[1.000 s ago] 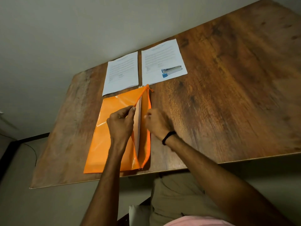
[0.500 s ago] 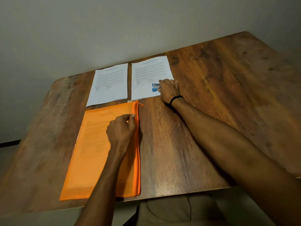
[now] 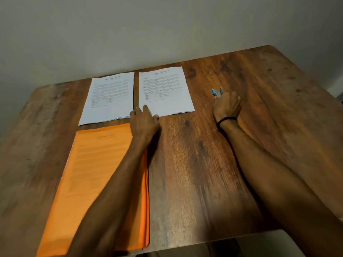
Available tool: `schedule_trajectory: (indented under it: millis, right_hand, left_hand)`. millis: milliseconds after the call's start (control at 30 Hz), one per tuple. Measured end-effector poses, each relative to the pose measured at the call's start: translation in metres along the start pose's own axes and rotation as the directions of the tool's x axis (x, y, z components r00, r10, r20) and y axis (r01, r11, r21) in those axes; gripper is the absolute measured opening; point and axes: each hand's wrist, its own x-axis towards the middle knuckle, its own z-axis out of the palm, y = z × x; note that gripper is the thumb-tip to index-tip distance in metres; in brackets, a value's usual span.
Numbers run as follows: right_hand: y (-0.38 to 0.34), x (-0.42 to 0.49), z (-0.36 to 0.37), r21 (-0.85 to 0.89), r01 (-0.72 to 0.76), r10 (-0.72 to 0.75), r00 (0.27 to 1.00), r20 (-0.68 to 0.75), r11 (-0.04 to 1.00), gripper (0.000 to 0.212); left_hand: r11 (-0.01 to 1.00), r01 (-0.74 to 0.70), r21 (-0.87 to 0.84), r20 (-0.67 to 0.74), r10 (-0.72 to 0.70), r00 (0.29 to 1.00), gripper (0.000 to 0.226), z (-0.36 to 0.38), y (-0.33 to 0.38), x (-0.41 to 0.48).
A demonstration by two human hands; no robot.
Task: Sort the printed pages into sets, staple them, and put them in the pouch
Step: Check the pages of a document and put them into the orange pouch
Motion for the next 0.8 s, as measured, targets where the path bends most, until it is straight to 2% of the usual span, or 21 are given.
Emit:
schedule_trajectory:
  millis: [67,167,267,433,500,567,633,733,800]
  right_hand:
    - [-0.011,-0.005,0.0,-0.061,-0.02,0.017,0.998,-0.058,0.998,0.036]
    - [-0.04,-0.02,0.002,-0.051,0.081,-0.085,0.991,-0.101,0.995,0.037]
    - [-0.07,-0.037,0.012,0.012,0.161,-0.162,0.985,0.065,0.987,0.04]
    - [-0.108,-0.055,0.021,-0.014,0.077,-0.071,0.969,0.237,0.997,0.048]
    - [-0.121,-0.052,0.022,0.166,-0.029,-0.029,0.941,0.337,0.986,0.039]
    - [-0.126,-0.048,0.018,0.47,-0.214,-0.033,0.886,0.463,0.856,0.023]
    - [-0.127,-0.049,0.009,0.668,-0.434,-0.045,0.819,0.572,0.605,0.007]
    - [-0.124,-0.056,-0.006,0.704,-0.664,-0.068,0.713,0.698,0.253,0.018]
    - [-0.114,-0.058,-0.014,0.681,-0.727,-0.087,0.675,0.732,0.086,0.025]
  left_hand:
    - [1.0,-0.002,0.012,0.004,0.002,1.0,0.046,0.008,-0.001,0.002]
    - [1.0,-0.012,-0.002,-0.018,0.012,1.0,0.046,0.011,-0.005,0.002]
    - [1.0,-0.013,-0.014,-0.012,0.012,1.0,0.048,0.01,-0.007,0.003]
    - [0.999,0.006,-0.043,0.025,-0.005,1.0,0.051,0.002,-0.005,0.003]
    - [0.997,0.03,-0.065,0.04,-0.028,0.999,0.053,-0.001,-0.004,0.004]
    - [0.996,0.042,-0.082,0.059,-0.037,0.998,0.056,-0.004,-0.004,0.004]
    - [0.993,0.03,-0.114,0.097,-0.019,0.995,0.058,-0.008,-0.007,0.009]
    - [0.955,0.076,-0.288,0.21,-0.015,0.978,0.058,-0.029,-0.016,0.015]
    - [0.852,0.134,-0.505,0.266,0.007,0.964,0.064,-0.051,-0.015,0.011]
